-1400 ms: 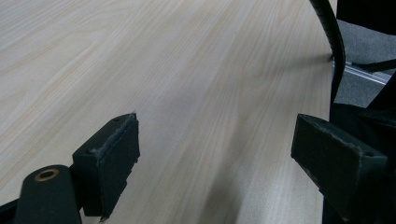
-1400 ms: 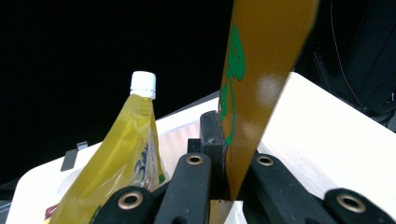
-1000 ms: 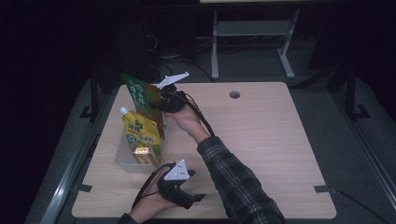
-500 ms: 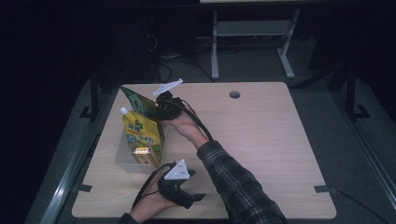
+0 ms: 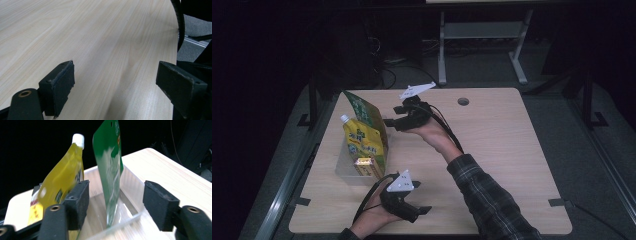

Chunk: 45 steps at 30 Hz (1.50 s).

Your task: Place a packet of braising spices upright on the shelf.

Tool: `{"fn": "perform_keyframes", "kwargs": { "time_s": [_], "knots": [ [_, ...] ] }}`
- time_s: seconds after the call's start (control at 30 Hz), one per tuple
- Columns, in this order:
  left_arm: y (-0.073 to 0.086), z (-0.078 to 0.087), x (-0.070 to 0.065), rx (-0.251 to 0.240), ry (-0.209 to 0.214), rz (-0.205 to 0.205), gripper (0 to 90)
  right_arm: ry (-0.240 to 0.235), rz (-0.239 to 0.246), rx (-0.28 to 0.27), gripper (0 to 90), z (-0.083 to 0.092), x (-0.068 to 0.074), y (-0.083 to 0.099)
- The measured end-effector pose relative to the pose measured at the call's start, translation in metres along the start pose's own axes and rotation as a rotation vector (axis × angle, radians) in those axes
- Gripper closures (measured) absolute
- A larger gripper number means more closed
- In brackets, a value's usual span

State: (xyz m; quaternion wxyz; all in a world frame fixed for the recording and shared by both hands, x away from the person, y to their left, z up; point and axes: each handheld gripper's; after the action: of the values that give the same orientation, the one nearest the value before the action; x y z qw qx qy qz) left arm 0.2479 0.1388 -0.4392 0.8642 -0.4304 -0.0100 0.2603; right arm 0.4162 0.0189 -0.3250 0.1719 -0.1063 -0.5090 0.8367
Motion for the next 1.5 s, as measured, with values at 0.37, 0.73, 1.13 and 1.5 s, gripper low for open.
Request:
{"fn": "perform_keyframes", "kwargs": {
  "time_s": [0.37,0.73,1.13,1.5],
  "knots": [
    [0.001,0.002,0.002,-0.005,-0.001,0.018,14.7,0.044,0.007,0.021,31.8,0.054,0.002,0.044],
    [0.001,0.004,0.005,-0.010,-0.010,0.018,14.9,0.106,-0.026,0.052,30.6,0.096,0.000,0.092],
    [0.000,0.007,0.008,-0.003,-0.016,0.016,14.9,0.151,-0.034,0.079,29.0,0.128,0.014,0.131],
    [0.001,0.011,0.013,-0.008,-0.030,0.032,15.2,0.179,-0.039,0.118,25.5,0.151,0.031,0.163]
  ]
}}
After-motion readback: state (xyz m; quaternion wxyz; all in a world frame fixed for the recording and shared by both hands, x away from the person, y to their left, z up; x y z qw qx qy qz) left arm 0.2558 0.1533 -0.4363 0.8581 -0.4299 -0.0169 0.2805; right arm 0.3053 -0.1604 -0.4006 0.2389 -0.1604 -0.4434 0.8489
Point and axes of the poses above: each handheld gripper's, and its own axes: z roughly backward along the jaws, y roughly out of its underside, x roughly to its left, and after that the axes turned 9 degrees about z, right-handed
